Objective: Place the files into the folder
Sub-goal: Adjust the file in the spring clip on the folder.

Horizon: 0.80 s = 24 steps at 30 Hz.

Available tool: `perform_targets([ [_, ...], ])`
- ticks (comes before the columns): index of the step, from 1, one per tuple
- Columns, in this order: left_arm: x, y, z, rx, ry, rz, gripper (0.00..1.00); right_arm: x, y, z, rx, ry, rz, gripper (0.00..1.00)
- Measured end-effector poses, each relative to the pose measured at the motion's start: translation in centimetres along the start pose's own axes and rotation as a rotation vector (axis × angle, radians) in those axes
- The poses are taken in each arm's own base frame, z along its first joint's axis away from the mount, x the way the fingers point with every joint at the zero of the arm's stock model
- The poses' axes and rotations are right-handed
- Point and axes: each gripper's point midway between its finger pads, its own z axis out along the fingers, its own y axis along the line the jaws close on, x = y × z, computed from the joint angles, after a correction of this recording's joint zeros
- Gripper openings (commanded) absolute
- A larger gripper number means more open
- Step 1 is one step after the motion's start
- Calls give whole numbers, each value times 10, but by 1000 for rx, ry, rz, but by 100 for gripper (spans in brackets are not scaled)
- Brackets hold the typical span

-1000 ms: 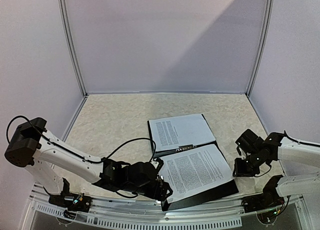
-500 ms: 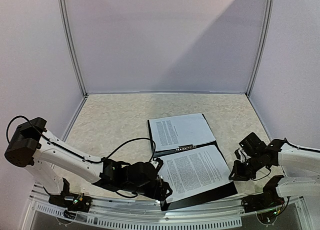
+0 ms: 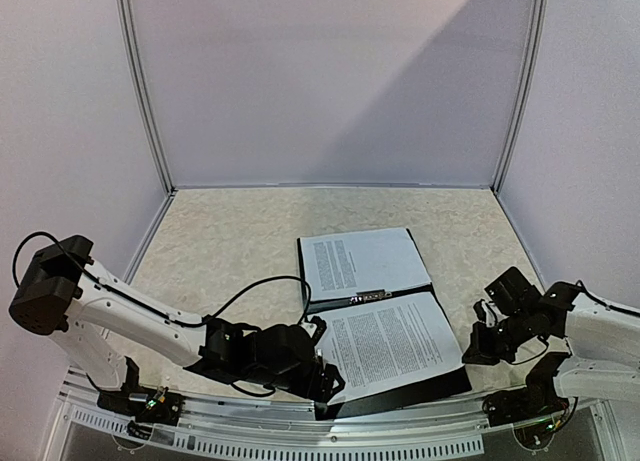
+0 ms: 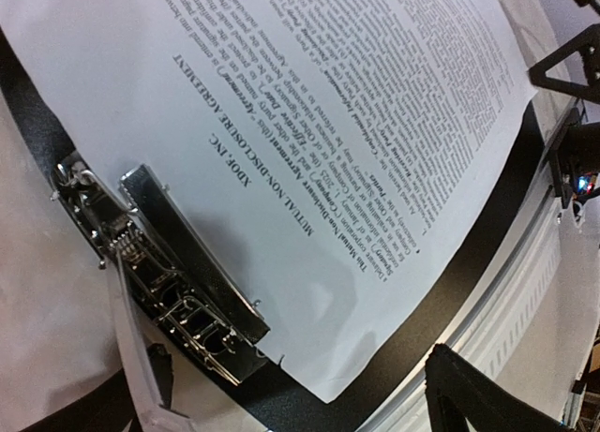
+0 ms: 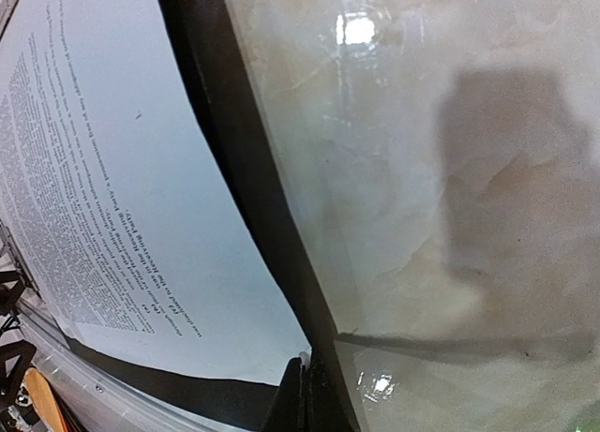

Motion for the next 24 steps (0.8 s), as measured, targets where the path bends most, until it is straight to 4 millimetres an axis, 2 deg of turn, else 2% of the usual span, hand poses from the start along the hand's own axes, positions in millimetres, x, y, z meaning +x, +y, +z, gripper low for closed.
perform_targets([
  [4,0,0,0,0,0,0,94,3,3,-2,-31,-2,10,0],
  [10,0,0,0,0,-1,-2,94,21,-8,9,-41,57,49,0],
  [24,-1,1,0,-3,-3,-3,95,27,-5,7,-66,83,50,2],
])
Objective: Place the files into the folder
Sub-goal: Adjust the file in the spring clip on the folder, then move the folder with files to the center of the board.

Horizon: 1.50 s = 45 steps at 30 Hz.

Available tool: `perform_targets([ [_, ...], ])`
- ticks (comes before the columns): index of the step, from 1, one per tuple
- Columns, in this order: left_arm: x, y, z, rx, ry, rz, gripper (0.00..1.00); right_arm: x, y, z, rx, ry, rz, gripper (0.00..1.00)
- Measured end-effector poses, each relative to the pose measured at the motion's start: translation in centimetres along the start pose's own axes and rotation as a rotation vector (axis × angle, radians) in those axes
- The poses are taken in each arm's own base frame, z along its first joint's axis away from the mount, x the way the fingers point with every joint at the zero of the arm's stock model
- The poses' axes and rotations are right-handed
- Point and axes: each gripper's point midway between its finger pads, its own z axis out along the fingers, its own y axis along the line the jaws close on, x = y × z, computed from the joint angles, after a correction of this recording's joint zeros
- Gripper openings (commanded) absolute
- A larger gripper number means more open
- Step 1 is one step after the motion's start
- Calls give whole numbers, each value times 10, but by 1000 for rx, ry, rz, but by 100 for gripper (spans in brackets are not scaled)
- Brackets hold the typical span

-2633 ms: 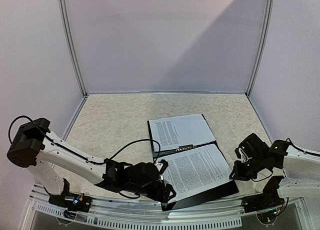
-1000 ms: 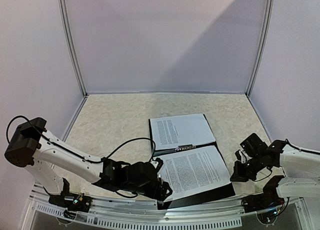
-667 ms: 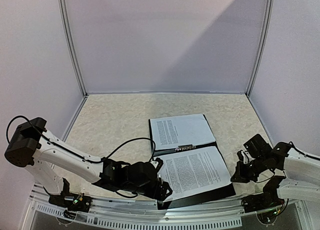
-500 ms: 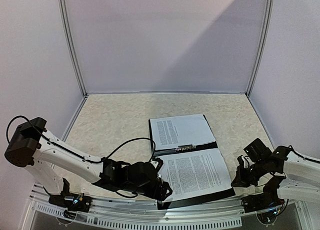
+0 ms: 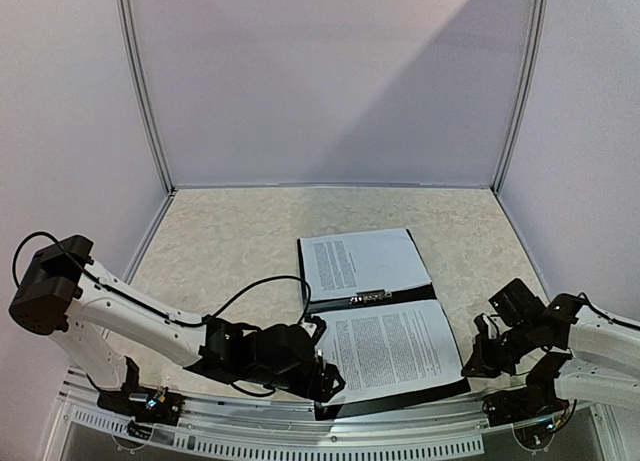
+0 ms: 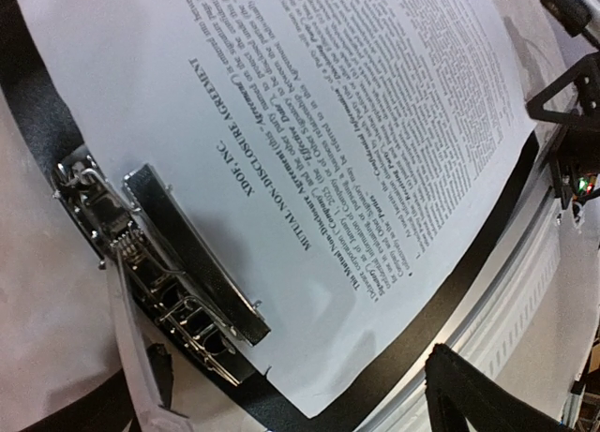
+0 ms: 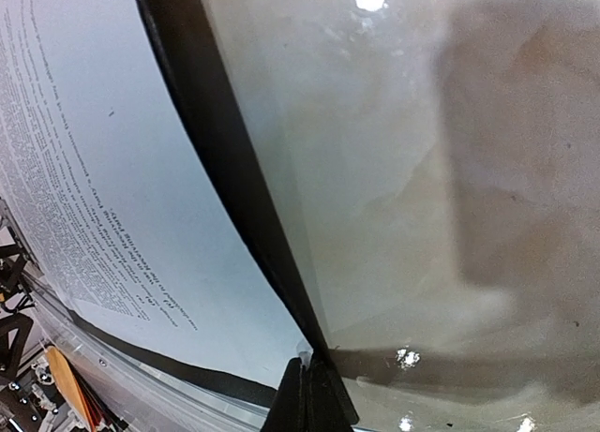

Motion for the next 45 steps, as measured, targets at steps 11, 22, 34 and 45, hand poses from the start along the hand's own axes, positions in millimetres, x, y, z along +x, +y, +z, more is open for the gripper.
perform_targets([
  [11,-1,10,-5,-53,4,8,99,-7,8,-24,60,-14,-58,53],
  [22,-6,36,-33,-125,8,41,99,-27,26,-40,114,-36,-146,63],
  [34,0,-7,3,66,63,100,91,-83,86,-73,29,-250,-315,65],
  [45,-29,-42,37,119,54,102,97,-95,71,-52,136,-219,-369,83],
])
